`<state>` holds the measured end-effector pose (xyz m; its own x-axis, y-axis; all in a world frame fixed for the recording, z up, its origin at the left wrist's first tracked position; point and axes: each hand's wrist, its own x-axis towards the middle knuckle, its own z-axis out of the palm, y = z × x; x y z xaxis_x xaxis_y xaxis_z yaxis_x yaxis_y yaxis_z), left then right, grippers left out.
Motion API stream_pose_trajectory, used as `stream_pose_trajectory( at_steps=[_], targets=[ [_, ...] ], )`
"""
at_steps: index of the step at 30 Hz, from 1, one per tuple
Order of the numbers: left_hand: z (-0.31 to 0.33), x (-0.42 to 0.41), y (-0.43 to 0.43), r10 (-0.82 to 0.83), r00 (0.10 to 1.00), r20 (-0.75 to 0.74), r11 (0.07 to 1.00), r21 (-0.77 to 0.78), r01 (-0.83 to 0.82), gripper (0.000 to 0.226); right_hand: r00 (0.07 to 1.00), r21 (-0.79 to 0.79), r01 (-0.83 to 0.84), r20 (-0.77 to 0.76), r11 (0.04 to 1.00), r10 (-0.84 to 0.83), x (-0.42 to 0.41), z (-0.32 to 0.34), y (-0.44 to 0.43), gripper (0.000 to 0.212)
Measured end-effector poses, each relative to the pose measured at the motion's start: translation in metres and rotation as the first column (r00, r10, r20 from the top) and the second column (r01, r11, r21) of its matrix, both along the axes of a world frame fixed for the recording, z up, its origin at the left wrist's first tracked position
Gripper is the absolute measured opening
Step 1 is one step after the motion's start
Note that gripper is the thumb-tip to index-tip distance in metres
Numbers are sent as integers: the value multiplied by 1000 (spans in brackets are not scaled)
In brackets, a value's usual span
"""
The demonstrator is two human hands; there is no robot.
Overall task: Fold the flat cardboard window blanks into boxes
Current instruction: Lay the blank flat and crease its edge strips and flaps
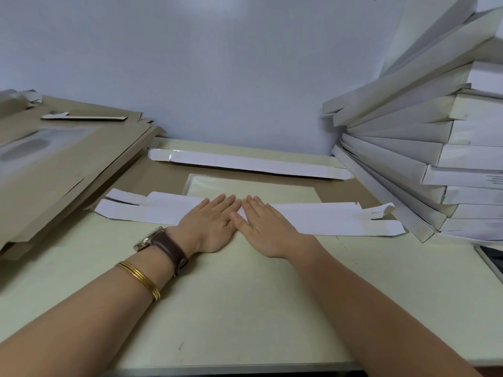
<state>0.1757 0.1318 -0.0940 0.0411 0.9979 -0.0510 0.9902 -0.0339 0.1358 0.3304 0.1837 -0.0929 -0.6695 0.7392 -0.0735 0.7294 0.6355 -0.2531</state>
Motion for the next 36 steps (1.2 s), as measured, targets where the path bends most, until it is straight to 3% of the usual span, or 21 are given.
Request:
stream_pose_trajectory(
  at_steps=[7, 22, 32, 36],
  targets=[
    [4, -25, -8, 56, 998, -3, 997, -44, -56, 60, 998, 23, 49, 45, 999, -50, 42, -3, 20, 75],
    [1, -94, -34, 240, 970, -22, 969, -49, -241, 69, 940, 12, 337, 44, 941, -338, 163, 2, 49, 73],
    [5, -112, -50, 387, 921, -31, 919, -70, -389, 66, 904, 32, 426, 19, 904, -427, 176, 2, 49, 72],
    [7, -118, -54, 455, 890, 16, 886, -112, -450, 78, 895, 20, 447, 3, 895, -447, 176, 3, 49, 68]
  ],
)
